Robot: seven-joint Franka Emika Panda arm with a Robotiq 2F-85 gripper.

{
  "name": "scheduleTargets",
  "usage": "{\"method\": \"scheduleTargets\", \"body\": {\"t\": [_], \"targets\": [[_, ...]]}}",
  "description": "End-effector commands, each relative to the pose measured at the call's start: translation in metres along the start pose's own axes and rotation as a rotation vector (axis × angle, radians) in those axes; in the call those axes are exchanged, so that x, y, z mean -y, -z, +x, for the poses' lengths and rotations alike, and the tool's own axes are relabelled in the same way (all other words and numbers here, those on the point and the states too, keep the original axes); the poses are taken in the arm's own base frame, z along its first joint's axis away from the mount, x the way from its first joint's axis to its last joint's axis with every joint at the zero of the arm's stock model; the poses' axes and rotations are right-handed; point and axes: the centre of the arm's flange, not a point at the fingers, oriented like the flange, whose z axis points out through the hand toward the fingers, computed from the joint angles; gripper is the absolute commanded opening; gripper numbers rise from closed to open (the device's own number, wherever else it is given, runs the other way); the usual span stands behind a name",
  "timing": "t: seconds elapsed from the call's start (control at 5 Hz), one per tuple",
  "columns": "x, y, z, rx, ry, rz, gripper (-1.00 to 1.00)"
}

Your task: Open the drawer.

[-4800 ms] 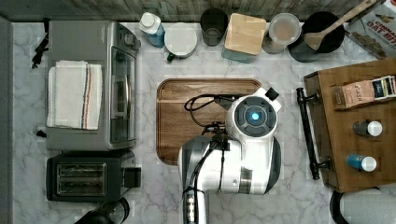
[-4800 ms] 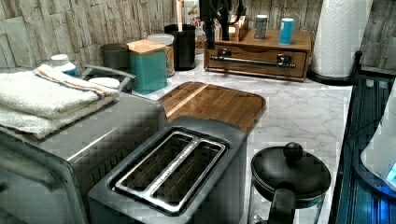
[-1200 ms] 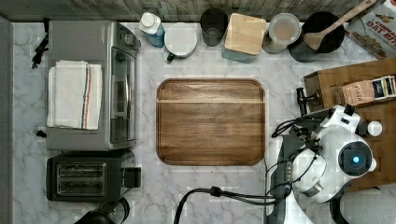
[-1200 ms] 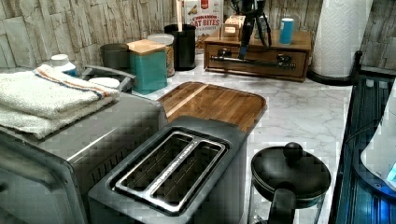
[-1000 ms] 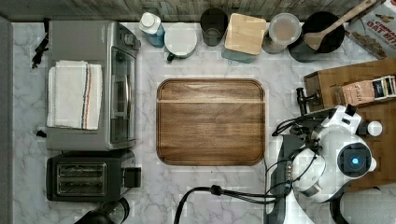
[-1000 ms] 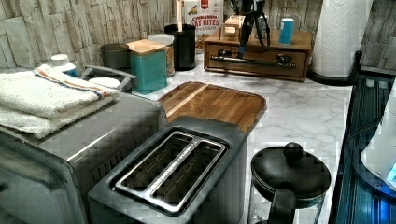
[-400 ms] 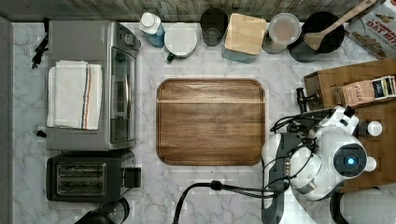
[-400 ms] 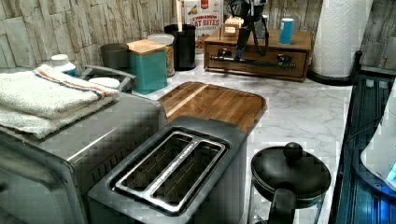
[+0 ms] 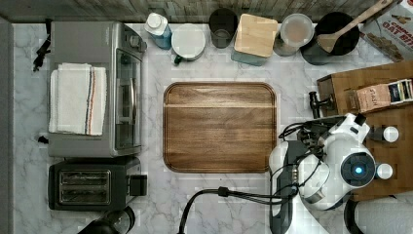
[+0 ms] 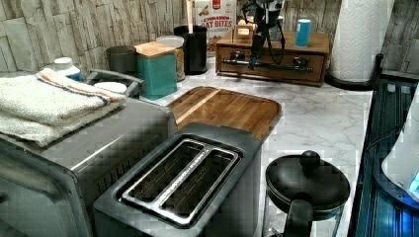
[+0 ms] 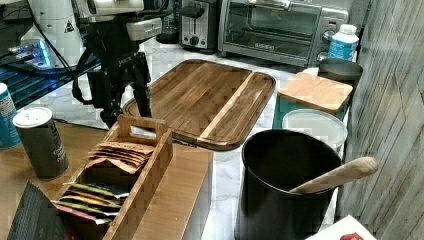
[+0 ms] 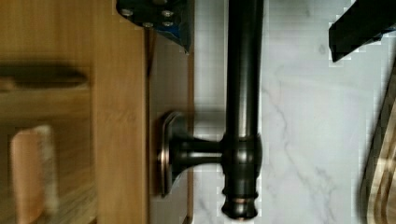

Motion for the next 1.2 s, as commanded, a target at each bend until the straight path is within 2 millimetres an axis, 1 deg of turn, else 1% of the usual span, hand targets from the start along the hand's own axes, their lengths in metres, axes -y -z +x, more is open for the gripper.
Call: {"method": "scheduleTargets", "body": {"t": [0.2,0.4,0.6,0.8,1.0,1.2], "targets": [[0.029,-0.023,-0.008,0.059,0.001,0.029,1.00],[0.029,-0.023,-0.008,0.062,0.023,0.032,1.00],[0.031,-0.015,0.000,0.105,0.090,0.091,1.00],[0.033,-0.016,0.014,0.164,0.153,0.235,1.00],[0.057,-0.016,0.017,0.160,0.129,0.280,1.00],[0.101,-0.009,0.013,0.151,0.098,0.289,1.00]]}}
